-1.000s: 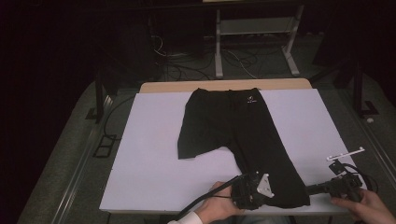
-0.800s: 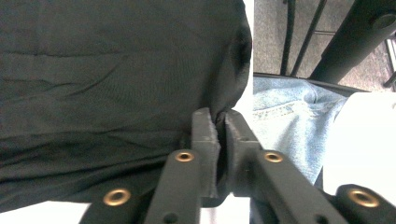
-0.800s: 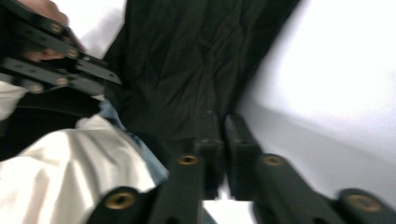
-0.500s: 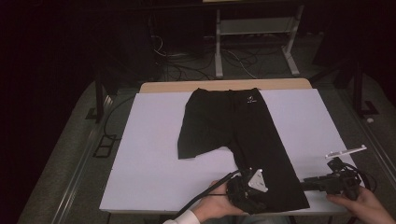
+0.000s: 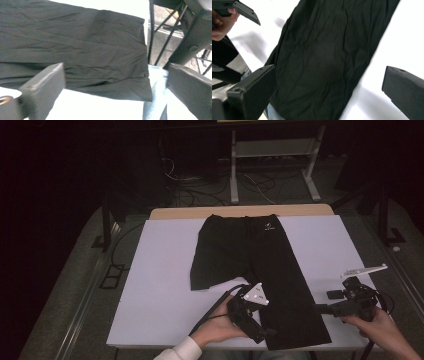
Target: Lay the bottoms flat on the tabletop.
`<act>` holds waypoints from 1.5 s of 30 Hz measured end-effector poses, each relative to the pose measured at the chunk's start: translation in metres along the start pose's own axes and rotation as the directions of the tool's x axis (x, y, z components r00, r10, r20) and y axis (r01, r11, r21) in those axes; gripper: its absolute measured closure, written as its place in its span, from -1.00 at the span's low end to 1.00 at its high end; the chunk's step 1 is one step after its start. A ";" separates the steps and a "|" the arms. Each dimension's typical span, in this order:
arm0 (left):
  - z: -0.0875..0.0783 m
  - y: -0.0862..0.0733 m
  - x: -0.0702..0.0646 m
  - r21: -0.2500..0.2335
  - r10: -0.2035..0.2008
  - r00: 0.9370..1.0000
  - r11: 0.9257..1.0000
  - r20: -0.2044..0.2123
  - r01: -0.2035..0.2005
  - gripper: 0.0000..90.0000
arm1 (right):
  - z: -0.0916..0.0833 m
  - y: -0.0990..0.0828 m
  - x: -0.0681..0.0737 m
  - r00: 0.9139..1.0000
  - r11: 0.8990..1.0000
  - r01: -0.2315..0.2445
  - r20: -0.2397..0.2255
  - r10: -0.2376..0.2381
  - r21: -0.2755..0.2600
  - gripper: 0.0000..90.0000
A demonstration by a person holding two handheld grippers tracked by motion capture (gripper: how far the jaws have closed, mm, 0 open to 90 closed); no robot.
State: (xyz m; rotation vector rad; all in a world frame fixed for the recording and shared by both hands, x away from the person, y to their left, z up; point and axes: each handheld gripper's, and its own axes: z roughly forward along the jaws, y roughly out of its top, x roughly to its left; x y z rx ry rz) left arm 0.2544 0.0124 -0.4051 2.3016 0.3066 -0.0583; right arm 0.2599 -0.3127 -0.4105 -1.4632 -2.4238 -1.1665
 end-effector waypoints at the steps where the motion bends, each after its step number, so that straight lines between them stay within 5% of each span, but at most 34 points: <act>1: -0.002 0.000 0.002 -0.006 0.001 1.000 1.000 -0.007 -0.001 -1.00 | 0.001 0.003 0.001 1.000 1.000 0.000 0.001 0.000 -0.005 -1.00; 15: -0.033 -0.003 0.022 -0.047 -0.025 0.997 0.999 -0.073 0.022 -1.00 | 0.013 0.042 0.010 0.999 0.996 0.047 -0.018 -0.048 -0.072 -1.00; 27: -0.071 -0.006 0.045 -0.101 -0.059 0.985 0.994 -0.161 0.043 -1.00 | 0.022 0.077 0.027 0.992 0.988 0.123 -0.020 -0.125 -0.099 -1.00; 45: -0.124 -0.029 0.078 -0.156 -0.153 0.950 0.981 -0.271 0.114 -1.00 | 0.051 0.121 0.050 0.979 0.974 0.200 -0.030 -0.204 -0.110 -1.00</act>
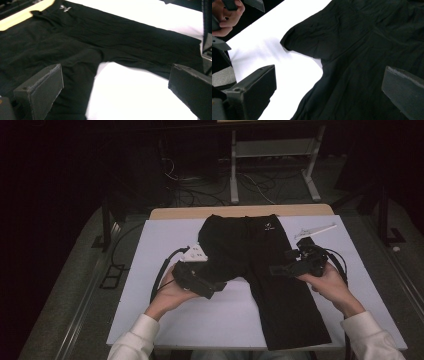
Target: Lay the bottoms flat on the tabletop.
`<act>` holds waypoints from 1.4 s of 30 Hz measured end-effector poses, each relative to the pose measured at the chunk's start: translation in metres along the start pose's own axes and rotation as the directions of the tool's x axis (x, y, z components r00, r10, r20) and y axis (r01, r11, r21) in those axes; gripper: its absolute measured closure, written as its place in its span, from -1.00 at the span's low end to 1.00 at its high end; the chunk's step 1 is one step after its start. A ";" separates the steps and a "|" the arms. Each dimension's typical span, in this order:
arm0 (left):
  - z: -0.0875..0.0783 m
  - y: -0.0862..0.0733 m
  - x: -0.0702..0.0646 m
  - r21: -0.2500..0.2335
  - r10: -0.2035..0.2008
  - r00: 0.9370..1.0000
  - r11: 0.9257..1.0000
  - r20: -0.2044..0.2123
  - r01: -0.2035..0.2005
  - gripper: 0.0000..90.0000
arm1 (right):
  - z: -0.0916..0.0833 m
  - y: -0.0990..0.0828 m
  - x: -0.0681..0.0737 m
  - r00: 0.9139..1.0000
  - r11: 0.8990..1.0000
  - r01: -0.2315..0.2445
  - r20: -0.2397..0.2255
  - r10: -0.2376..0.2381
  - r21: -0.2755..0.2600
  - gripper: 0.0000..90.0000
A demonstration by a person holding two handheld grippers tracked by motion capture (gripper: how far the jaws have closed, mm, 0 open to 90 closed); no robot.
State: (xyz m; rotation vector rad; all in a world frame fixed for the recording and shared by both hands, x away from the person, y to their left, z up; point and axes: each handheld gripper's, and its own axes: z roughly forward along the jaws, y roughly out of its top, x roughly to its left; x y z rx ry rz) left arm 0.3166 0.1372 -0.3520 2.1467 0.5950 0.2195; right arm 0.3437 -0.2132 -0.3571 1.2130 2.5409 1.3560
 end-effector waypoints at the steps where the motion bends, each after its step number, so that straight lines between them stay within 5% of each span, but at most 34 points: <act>1: -0.001 -0.001 0.002 -0.002 -0.004 1.000 1.000 -0.004 0.004 -1.00 | 0.003 0.002 0.001 1.000 1.000 0.000 -0.002 0.000 0.003 -1.00; 25: -0.012 -0.032 0.043 -0.008 -0.131 0.987 0.991 -0.088 0.130 -1.00 | 0.063 0.021 0.011 0.997 1.000 0.020 -0.077 -0.019 0.008 -1.00; 42: 0.023 -0.064 0.050 0.133 -0.140 0.989 0.981 -0.040 0.144 -0.93 | 0.118 0.017 0.023 0.989 0.998 0.026 -0.144 -0.018 0.054 -1.00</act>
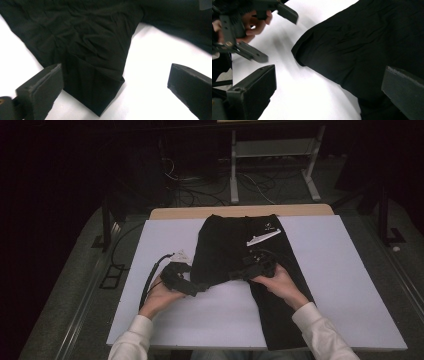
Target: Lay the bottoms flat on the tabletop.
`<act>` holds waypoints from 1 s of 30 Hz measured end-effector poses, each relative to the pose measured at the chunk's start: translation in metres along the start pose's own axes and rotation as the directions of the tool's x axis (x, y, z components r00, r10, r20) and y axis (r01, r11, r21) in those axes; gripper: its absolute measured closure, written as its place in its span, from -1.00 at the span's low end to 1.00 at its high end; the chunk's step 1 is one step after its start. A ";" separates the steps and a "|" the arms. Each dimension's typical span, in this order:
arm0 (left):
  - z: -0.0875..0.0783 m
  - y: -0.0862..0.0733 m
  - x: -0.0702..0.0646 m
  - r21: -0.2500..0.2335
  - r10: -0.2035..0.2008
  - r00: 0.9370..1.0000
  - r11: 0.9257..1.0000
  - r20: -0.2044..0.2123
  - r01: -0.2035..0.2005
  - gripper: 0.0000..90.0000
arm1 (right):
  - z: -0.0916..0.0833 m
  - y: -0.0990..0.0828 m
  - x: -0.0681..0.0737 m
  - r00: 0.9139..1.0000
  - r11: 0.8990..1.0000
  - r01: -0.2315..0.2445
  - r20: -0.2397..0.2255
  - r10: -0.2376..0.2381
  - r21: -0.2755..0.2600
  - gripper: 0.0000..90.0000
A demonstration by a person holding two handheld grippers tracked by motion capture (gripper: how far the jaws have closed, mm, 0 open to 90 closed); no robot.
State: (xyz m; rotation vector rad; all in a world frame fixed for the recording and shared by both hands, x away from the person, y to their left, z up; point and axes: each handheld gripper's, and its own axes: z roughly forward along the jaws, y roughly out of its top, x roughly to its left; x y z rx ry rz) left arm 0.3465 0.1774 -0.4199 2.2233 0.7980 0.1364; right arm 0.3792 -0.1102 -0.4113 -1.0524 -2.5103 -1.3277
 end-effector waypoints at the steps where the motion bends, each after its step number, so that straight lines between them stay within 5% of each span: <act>1: 0.004 -0.002 -0.001 0.008 0.009 1.000 1.000 -0.004 -0.009 -0.89 | 0.002 0.000 0.000 1.000 1.000 0.001 -0.003 -0.001 0.000 -1.00; 5: 0.014 -0.007 -0.006 0.046 0.054 0.999 0.998 -0.008 -0.054 -0.72 | 0.011 -0.002 0.001 1.000 1.000 -0.003 -0.014 0.003 0.010 -1.00; 11: 0.025 -0.011 -0.011 0.122 0.148 0.989 0.982 -0.017 -0.145 -0.32 | 0.020 -0.006 0.001 1.000 1.000 -0.011 -0.022 0.012 0.022 -1.00; 16: 0.027 -0.009 -0.014 0.121 0.226 0.972 0.969 -0.061 -0.217 0.15 | 0.025 -0.008 0.000 1.000 1.000 -0.014 -0.024 0.015 0.024 -1.00; 20: 0.030 -0.003 -0.016 0.146 0.281 0.953 0.954 -0.111 -0.264 0.78 | 0.025 -0.008 -0.001 1.000 1.000 -0.015 -0.022 0.016 0.024 -1.00; 25: 0.024 0.011 -0.013 0.153 0.262 0.961 0.957 -0.085 -0.247 0.92 | 0.022 -0.008 -0.002 1.000 1.000 -0.018 -0.013 0.018 0.022 -1.00; 30: 0.007 0.033 -0.012 0.122 0.257 0.962 0.962 -0.092 -0.245 0.92 | 0.010 -0.008 -0.007 0.998 0.998 -0.056 -0.023 0.056 -0.026 -0.77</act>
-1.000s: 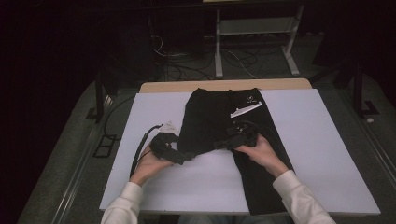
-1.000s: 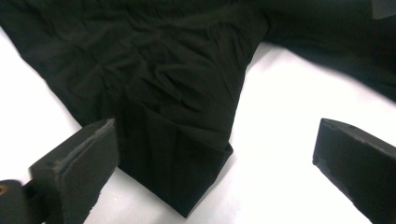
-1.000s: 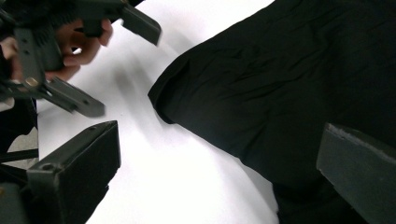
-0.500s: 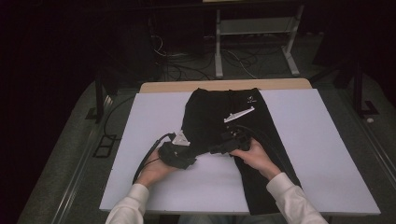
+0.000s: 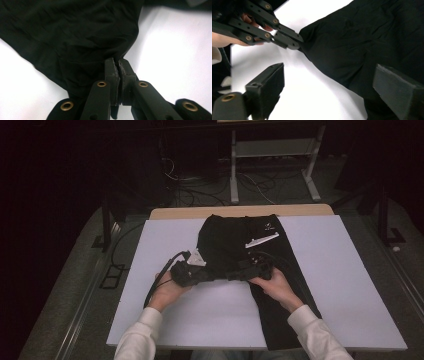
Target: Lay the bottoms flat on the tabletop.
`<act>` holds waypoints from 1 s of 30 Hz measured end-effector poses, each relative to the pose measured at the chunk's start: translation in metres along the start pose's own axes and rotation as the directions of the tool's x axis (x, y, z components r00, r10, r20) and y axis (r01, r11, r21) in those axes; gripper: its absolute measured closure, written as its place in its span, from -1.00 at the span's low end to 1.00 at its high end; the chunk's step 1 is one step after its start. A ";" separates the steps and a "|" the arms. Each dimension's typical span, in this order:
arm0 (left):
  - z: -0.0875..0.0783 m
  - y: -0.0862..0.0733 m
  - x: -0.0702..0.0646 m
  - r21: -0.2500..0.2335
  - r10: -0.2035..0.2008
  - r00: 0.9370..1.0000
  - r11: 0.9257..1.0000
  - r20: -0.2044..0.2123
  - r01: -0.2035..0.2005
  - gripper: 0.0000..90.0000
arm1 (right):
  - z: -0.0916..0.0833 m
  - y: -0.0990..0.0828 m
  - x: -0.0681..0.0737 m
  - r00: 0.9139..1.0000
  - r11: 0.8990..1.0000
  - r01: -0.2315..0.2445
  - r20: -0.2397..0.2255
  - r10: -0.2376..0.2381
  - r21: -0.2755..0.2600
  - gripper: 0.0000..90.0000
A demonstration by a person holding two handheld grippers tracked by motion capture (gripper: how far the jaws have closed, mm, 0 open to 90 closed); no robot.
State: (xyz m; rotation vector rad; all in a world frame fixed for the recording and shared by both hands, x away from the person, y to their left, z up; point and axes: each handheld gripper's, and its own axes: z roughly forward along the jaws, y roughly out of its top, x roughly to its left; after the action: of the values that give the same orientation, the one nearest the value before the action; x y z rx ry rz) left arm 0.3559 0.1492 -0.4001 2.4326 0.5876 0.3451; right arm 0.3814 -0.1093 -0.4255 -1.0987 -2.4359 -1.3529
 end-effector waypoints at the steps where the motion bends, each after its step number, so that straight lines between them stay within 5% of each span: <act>1: -0.003 0.004 0.002 -0.006 -0.003 1.000 1.000 0.001 0.003 0.92 | -0.002 0.000 -0.001 1.000 1.000 -0.005 0.000 0.005 -0.005 -0.77; 9: -0.010 0.033 0.022 -0.006 -0.030 1.000 1.000 0.002 0.030 0.92 | -0.007 -0.002 0.000 0.999 1.000 -0.012 -0.030 0.012 0.011 -0.63; 17: 0.005 0.041 0.045 -0.020 -0.086 0.996 0.996 -0.019 0.086 0.92 | 0.015 0.000 0.008 0.998 0.999 0.016 -0.058 -0.013 0.042 -0.43; 23: 0.023 0.035 0.063 -0.045 -0.167 0.985 0.985 -0.049 0.165 0.91 | 0.044 0.007 0.011 0.999 0.998 0.031 0.010 -0.032 0.055 -0.29; 30: 0.037 0.028 0.076 -0.077 -0.240 0.970 0.969 -0.033 0.237 0.91 | 0.060 0.019 0.002 0.996 1.000 -0.007 0.086 0.008 -0.009 -0.18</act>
State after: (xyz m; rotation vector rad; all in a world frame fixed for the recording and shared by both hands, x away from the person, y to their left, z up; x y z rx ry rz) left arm 0.4449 0.1480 -0.4042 2.2596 0.8616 0.3115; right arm 0.4046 -0.0550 -0.4468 -1.1908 -2.4848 -1.3428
